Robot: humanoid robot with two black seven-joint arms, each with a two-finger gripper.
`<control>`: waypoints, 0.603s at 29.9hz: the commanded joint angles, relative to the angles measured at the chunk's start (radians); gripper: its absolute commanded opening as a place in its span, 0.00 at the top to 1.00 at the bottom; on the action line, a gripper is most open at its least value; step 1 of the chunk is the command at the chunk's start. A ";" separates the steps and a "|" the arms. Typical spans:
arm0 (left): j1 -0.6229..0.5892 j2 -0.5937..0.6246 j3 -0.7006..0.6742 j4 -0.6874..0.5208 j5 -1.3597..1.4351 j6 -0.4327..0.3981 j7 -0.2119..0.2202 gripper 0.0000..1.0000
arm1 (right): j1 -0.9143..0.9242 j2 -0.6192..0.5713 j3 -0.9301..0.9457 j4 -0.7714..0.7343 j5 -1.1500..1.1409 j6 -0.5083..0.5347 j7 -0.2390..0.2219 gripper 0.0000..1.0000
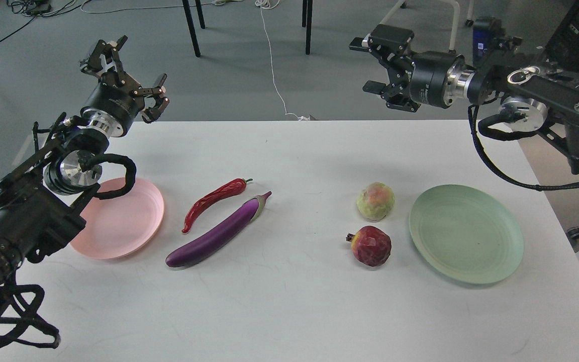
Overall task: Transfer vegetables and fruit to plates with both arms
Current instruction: 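Move the right gripper toward the red pomegranate, then grasp the red pomegranate with the right gripper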
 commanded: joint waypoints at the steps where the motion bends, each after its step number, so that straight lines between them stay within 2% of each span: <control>1: 0.000 0.005 -0.001 -0.001 0.000 0.000 -0.001 0.02 | 0.097 -0.002 -0.185 0.125 -0.138 0.000 0.003 0.02; 5: 0.000 0.005 -0.004 -0.001 0.000 0.000 -0.001 0.02 | 0.197 0.018 -0.352 0.207 -0.304 -0.003 0.006 0.02; 8: 0.000 0.005 -0.003 0.000 0.000 -0.003 -0.001 0.02 | 0.249 0.055 -0.408 0.233 -0.440 -0.005 0.006 0.02; 14: 0.001 0.007 -0.001 0.000 0.000 -0.005 -0.001 0.02 | 0.274 0.111 -0.526 0.354 -0.516 -0.011 0.012 0.05; 18: 0.001 0.008 -0.003 0.000 0.002 -0.005 -0.001 0.02 | 0.271 0.154 -0.593 0.391 -0.566 -0.090 0.023 0.07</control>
